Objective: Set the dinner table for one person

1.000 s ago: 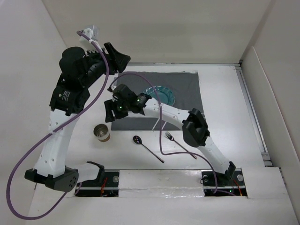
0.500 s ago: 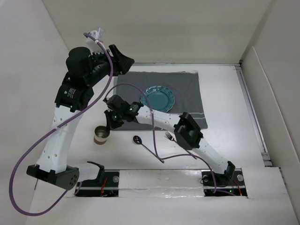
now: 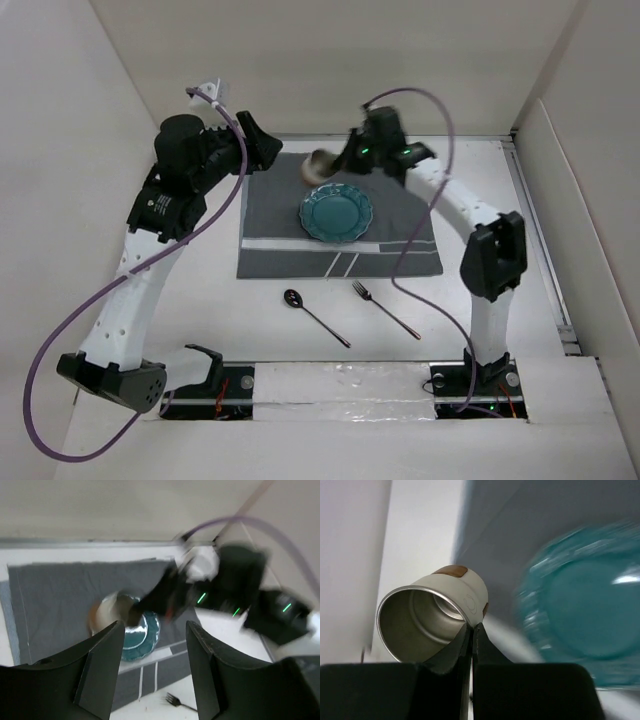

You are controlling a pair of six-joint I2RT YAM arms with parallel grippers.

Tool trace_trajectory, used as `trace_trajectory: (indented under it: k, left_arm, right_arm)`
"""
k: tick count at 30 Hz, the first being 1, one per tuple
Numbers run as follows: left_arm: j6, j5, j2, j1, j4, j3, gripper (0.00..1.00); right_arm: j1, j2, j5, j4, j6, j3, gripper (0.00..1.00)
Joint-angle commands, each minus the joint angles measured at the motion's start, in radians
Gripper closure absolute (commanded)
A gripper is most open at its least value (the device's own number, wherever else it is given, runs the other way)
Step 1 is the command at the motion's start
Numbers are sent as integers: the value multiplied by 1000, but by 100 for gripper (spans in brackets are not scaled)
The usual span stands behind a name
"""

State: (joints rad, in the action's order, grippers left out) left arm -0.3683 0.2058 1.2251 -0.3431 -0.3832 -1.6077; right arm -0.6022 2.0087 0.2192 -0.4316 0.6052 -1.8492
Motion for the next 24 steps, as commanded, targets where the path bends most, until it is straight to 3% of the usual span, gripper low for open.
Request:
trace_trajectory:
  k: [1,5,9,16,24]
  left_arm:
    - [-12,7,-30,-2,64,101,51]
    - [-26,6,-47,-2,89,205,51]
    - [-32,-8,-29,-2,92,236,51]
    - [-44,4,-1,-2,124,269,51]
    - [-35,-25,-12,-2,115,315,51]
  right_arm:
    - [181,-45,-81,-28,-76,-1,100]
    - [355,59,-186,-206,-153,-149,100]
    - [439,117,-213,-263,-166,-241,100]
    - [484,243,-260,-351,-179,-381,100]
    - [502,288,-310,-351,-171,-349,100]
